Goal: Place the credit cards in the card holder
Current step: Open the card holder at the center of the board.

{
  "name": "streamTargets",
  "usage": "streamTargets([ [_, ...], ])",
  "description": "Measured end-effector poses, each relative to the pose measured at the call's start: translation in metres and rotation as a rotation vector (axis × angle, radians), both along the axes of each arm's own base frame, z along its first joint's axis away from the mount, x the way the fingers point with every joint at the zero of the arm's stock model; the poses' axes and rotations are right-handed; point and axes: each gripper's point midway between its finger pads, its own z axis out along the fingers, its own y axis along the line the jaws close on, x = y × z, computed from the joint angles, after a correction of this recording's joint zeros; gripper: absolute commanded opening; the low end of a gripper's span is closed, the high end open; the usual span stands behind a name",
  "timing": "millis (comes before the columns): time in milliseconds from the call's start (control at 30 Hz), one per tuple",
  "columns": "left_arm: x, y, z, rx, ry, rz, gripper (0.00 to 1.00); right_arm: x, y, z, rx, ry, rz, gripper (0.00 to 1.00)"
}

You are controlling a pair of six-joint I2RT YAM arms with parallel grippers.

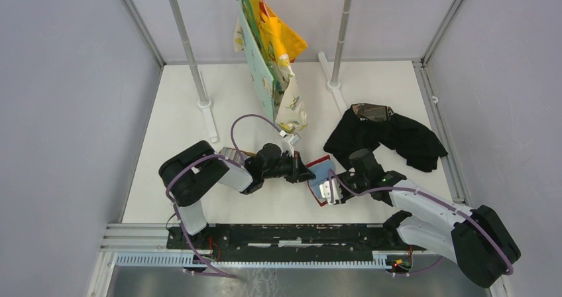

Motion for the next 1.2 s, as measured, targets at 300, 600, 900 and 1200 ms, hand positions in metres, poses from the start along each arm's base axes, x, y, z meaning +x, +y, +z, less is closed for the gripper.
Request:
streamTargets([
  [300, 0.000, 0.000, -0.002, 0.004, 0.003, 0.001, 0.02, 0.001, -0.004, -0.007, -0.029, 0.011, -0.013, 0.44],
  [600, 0.000, 0.000, -0.005, 0.007, 0.005, 0.001, 0.10, 0.000, -0.004, -0.008, -0.030, 0.020, -0.017, 0.12],
  [900, -0.001, 0.002, -0.007, 0.016, 0.011, 0.003, 0.38, -0.002, 0.002, 0.000, 0.000, 0.063, -0.026, 0.00],
  [1200, 0.006, 0.018, 0.021, 0.040, -0.059, 0.075, 0.53, 0.002, 0.002, 0.008, 0.029, 0.103, -0.072, 0.01],
])
